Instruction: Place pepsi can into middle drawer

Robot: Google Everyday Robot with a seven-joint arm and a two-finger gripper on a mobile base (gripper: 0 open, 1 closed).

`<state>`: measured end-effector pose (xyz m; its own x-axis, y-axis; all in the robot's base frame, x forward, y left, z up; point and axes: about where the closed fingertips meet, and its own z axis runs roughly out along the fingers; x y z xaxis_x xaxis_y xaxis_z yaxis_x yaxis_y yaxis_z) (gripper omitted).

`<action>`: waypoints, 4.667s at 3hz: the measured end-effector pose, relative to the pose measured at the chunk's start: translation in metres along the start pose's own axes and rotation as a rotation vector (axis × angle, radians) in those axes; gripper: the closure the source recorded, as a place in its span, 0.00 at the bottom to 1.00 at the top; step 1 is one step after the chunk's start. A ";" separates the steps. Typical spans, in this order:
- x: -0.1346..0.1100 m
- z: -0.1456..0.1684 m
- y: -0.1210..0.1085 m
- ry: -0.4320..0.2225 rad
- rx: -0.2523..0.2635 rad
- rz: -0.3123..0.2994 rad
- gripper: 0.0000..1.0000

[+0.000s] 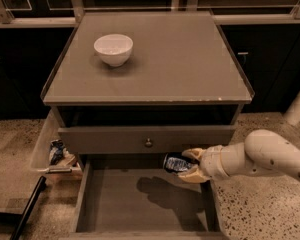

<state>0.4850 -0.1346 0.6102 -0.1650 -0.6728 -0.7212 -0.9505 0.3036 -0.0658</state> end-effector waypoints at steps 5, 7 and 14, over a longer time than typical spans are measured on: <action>0.074 0.118 0.006 -0.094 0.043 0.109 1.00; 0.097 0.160 0.014 -0.078 0.047 0.114 1.00; 0.121 0.174 0.014 -0.078 0.058 0.110 0.00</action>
Offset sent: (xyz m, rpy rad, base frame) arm -0.0044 0.0106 -0.0370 0.0221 0.0142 -0.0157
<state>0.4973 -0.0947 0.4023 -0.2440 -0.5796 -0.7775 -0.9107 0.4126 -0.0218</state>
